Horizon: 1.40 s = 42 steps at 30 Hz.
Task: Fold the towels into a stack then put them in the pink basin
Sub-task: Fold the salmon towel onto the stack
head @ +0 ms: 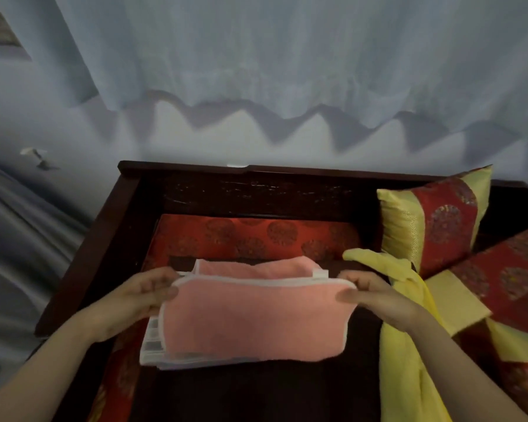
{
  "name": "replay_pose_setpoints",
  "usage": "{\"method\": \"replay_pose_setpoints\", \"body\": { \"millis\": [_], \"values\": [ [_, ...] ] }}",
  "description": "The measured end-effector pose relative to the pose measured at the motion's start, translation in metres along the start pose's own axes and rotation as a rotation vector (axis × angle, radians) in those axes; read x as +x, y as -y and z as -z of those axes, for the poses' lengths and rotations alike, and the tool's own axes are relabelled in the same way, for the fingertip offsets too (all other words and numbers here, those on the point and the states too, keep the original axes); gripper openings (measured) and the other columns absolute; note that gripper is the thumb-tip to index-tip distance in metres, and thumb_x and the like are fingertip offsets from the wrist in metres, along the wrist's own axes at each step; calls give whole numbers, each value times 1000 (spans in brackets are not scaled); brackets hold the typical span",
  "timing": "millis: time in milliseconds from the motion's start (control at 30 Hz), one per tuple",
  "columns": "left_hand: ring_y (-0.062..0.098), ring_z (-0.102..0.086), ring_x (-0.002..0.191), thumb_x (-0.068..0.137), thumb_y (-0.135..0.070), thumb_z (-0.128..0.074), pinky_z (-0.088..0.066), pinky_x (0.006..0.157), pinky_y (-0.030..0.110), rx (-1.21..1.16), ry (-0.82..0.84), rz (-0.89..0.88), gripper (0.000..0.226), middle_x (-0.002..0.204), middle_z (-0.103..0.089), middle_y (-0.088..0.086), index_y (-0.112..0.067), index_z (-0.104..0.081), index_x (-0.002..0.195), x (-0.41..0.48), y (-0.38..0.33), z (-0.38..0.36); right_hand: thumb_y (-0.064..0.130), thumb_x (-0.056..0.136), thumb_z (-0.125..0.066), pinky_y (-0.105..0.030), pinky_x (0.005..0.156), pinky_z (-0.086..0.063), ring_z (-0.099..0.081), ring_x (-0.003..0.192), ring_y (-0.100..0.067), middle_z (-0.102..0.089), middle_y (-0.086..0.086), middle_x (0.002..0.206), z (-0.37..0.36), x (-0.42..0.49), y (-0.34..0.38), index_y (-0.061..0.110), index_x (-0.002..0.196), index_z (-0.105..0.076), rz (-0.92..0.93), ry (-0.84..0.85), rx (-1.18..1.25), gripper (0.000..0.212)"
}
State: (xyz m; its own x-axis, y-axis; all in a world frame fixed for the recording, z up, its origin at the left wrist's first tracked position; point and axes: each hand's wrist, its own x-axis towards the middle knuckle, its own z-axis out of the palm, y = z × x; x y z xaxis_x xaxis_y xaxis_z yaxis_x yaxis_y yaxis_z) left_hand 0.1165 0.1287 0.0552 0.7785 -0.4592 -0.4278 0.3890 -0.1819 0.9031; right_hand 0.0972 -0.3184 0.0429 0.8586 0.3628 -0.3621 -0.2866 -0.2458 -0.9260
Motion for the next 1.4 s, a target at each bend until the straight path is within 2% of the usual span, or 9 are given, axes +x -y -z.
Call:
{"method": "replay_pose_setpoints", "body": {
  "millis": [100, 200, 367, 533, 733, 1000, 1100, 1267, 1400],
  "values": [
    [21, -66, 75, 67, -36, -80, -57, 64, 29, -95, -93, -25, 45, 88, -67, 11, -10, -64, 99, 46, -4, -3, 33, 66, -82, -21, 62, -50, -63, 71, -11, -66, -1, 77, 10, 30, -3, 12, 85, -69, -28, -170, 153, 31],
    [19, -63, 73, 85, -20, -65, -55, 57, 25, -120, -328, 27, 18, 88, -65, 11, -11, -65, 101, 88, 2, -2, 26, 76, -75, -26, 66, -50, -64, 75, -15, -70, -3, 80, 14, 62, -20, 15, 86, -73, -92, -342, 155, 15],
    [35, -65, 91, 85, -17, -66, -45, 73, 30, 399, -567, 152, 4, 87, -67, 11, -14, -65, 83, 140, 35, 4, 23, 85, -69, -24, 66, -46, -61, 81, -20, -67, -1, 79, 4, 98, -49, 12, 89, -71, -226, -545, 23, 12],
    [30, -55, 114, 82, -47, -64, -40, 94, 29, 373, -462, 465, 60, 124, -59, 15, -2, -59, 122, 155, 28, -8, 60, 81, -60, -36, 85, -45, -60, 95, -19, -67, -2, 94, 0, 103, -69, 17, 94, -69, -601, -437, 75, 46],
    [24, -58, 81, 80, -22, -72, -42, 63, 29, 494, -458, 194, 17, 83, -62, 7, -7, -65, 84, 153, 20, -7, 23, 85, -68, -32, 75, -47, -59, 87, -20, -67, -4, 86, -4, 105, -79, 16, 82, -68, -366, -527, 227, 8],
    [2, -55, 61, 91, -31, -56, -44, 55, 21, 496, -560, -211, 11, 76, -57, 1, -25, -46, 90, 79, 10, -27, 30, 97, -50, -34, 81, -46, -53, 85, -9, -57, 1, 89, -26, 67, -35, 15, 96, -54, -32, -570, 60, 15],
    [4, -58, 69, 90, -28, -56, -48, 59, 26, 410, -652, -235, 8, 83, -57, 1, -24, -50, 91, 50, 6, -24, 27, 97, -51, -23, 70, -42, -49, 70, 3, -53, 16, 75, -34, 53, -15, 21, 85, -51, 35, -554, 51, 13],
    [19, -58, 73, 90, -28, -57, -44, 60, 31, 371, -703, -107, 14, 82, -58, 5, -15, -52, 93, 41, 27, -3, 26, 95, -54, -15, 60, -45, -53, 64, 3, -59, 3, 80, -55, 66, -9, 15, 92, -51, 5, -499, -172, 12],
    [31, -62, 84, 86, -22, -64, -45, 67, 35, 591, -684, 30, 27, 87, -61, 5, -10, -48, 104, 58, 68, 7, 11, 90, -56, -28, 65, -41, -51, 67, -7, -57, -1, 84, -70, 90, -35, 16, 96, -48, -58, -641, -470, 12]
  ]
}}
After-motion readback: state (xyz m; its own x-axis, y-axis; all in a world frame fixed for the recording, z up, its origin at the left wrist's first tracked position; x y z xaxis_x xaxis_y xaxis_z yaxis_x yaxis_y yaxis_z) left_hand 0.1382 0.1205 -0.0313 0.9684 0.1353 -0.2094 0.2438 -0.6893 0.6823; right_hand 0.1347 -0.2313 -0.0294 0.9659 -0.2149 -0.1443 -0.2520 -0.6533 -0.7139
